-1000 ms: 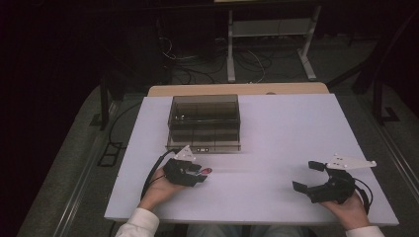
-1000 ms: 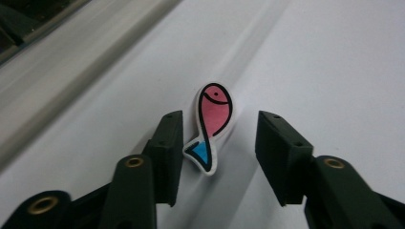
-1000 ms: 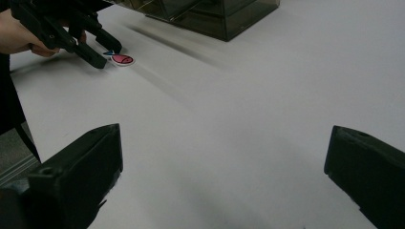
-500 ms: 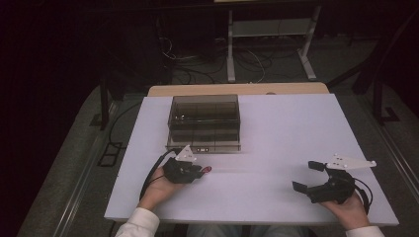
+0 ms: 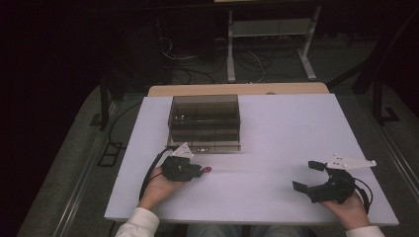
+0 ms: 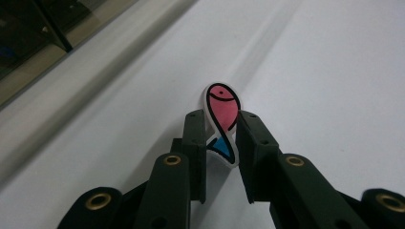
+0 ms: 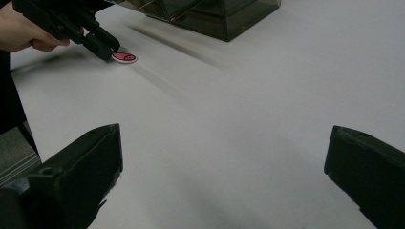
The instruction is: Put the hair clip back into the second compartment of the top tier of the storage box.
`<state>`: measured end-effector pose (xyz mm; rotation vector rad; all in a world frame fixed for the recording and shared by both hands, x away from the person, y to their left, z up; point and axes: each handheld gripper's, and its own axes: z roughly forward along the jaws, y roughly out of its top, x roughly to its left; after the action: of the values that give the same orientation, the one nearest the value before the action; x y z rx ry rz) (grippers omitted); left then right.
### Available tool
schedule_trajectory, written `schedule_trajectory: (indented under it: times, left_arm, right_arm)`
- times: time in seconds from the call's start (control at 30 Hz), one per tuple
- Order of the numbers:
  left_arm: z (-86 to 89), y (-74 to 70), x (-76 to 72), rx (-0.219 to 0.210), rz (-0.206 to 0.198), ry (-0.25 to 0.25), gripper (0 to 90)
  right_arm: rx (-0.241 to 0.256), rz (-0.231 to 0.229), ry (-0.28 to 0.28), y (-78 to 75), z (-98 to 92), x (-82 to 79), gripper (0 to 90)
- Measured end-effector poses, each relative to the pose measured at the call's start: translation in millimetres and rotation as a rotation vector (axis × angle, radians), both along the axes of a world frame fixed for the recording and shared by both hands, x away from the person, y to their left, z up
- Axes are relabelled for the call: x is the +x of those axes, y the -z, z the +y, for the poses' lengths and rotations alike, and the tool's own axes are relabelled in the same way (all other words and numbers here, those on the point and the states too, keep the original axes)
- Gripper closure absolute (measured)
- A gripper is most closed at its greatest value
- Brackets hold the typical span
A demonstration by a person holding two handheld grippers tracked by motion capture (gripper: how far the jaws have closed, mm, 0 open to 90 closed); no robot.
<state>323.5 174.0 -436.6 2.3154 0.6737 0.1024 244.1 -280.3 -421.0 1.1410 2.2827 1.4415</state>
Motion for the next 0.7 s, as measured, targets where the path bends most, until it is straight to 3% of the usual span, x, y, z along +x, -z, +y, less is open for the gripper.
schedule_trajectory:
  times: [0.7]
  left_arm:
    - [4.5,-9.6,-3.5,-0.094,0.019,-0.008,73.6]
  right_arm:
    - [0.002,-0.001,0.000,-0.1,-0.1,-0.2,0.0]
